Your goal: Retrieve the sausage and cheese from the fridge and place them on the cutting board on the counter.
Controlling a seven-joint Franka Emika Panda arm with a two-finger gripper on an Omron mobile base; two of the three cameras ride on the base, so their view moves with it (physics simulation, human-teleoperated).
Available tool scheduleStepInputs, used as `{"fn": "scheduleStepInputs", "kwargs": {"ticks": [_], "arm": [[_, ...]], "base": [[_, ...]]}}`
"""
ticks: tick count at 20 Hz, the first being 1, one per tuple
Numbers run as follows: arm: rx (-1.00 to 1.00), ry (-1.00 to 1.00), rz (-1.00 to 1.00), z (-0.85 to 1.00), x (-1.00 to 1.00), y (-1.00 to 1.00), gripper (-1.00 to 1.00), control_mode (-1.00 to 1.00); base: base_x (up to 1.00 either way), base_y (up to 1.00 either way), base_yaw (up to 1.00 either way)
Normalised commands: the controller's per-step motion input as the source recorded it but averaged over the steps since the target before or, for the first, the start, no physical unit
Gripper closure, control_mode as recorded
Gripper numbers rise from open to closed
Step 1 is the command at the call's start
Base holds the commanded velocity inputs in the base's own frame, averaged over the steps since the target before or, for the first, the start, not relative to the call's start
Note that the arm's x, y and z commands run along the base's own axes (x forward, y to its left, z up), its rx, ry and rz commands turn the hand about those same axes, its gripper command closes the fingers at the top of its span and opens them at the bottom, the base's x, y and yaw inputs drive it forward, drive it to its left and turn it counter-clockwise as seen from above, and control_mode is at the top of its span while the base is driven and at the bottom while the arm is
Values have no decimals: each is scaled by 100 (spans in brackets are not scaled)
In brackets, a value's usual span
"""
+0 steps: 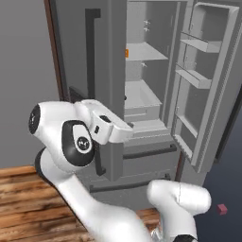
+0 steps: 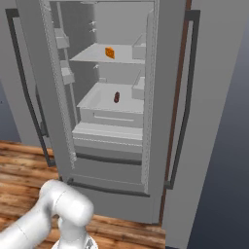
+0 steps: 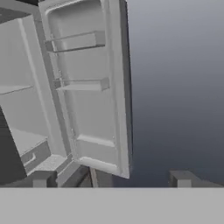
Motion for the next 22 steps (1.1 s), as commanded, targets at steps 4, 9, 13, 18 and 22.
{"fn": "scheduleStepInputs", "kwargs": {"ticks": [4,9,13,18,22], "arm": [[17,14,55,-6,20,-58,-100,-100],[47,14,35,0,91,-42,-100,-100],[47,15,17,2,87,-44,-100,-100],[42,5,15,2,79,-32,-100,-100],[31,0,15,0,70,-35,-100,-100]], "base": [[0,0,0],[0,0,0],[0,0,0],[0,0,0],[0,0,0]]}}
